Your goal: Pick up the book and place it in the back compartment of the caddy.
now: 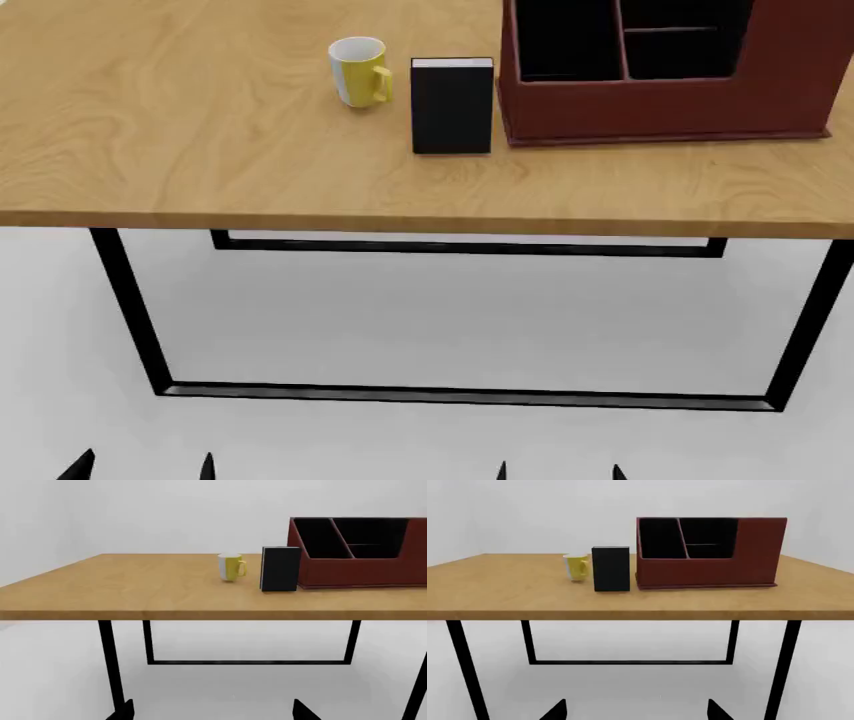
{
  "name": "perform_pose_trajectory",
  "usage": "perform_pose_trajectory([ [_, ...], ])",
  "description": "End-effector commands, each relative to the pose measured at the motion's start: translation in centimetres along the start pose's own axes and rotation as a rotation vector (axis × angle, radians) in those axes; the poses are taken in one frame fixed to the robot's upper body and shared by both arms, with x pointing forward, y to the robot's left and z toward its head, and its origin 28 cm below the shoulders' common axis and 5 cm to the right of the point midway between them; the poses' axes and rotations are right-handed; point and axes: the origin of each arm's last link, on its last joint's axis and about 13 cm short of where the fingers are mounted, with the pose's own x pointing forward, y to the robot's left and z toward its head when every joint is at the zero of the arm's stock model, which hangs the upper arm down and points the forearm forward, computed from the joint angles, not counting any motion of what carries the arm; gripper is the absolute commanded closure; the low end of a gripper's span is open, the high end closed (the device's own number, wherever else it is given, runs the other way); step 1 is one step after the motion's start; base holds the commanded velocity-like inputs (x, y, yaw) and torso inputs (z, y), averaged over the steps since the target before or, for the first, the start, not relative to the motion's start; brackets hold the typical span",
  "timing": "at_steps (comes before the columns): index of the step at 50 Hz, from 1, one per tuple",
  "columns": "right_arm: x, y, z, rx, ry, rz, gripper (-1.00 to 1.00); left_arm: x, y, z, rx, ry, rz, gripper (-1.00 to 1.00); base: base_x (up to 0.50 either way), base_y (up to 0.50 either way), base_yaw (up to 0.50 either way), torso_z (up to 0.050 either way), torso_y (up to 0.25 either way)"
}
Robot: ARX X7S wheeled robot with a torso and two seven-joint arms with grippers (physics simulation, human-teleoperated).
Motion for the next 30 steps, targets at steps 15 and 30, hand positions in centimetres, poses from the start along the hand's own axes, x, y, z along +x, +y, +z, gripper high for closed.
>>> perform_pose_trajectory([
  [15,1.2,6.8,6.0,-0.136,-0.070,-0.019,-1.00,0.1,0.6,3.0,-0.055,-0.049,-0.013,-1.00,0.00,0.00,0.00,0.020,0.000],
  [30,1.8,6.0,14.7,-0.218,-0.258,-0.057,-1.00,0.6,1.4,12.2,-0.057,-0.215,-0.025,-1.00,0.00,0.00,0.00,0.050,0.000],
])
